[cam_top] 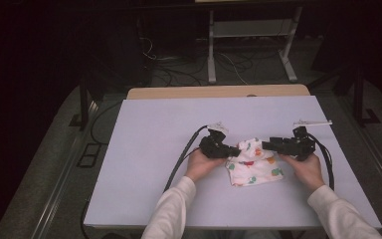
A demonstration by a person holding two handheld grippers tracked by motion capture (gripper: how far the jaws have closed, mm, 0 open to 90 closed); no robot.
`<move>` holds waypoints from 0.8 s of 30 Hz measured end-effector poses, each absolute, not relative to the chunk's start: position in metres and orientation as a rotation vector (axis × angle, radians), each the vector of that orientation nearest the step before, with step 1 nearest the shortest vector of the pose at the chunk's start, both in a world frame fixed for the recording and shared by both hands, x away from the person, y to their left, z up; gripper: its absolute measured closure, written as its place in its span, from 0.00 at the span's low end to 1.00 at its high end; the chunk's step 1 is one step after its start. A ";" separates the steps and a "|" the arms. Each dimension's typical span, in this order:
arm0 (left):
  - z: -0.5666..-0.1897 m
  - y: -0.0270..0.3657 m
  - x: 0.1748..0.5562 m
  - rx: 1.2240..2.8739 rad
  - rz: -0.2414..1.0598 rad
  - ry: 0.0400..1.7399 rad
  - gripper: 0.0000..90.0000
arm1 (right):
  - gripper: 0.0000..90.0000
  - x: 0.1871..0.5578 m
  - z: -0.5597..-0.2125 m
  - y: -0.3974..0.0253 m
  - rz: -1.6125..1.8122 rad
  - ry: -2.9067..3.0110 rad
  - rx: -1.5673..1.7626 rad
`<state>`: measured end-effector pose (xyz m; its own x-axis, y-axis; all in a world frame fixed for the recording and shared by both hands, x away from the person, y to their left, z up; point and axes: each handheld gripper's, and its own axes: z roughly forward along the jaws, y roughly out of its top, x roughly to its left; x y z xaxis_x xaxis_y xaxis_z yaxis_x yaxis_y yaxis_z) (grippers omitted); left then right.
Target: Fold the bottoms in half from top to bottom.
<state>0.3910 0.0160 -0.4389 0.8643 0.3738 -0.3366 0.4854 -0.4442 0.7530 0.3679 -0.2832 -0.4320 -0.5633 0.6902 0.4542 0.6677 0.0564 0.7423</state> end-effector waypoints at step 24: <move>-0.440 0.015 0.391 2.083 -0.142 0.623 0.96 | 0.99 0.418 -0.395 -0.232 1.379 2.481 1.343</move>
<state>0.3911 0.0154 -0.4399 0.8650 0.3756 -0.3328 0.4829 -0.4425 0.7557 0.4183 -0.2319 -0.3951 -0.6341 0.6766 0.3744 0.6753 0.2486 0.6944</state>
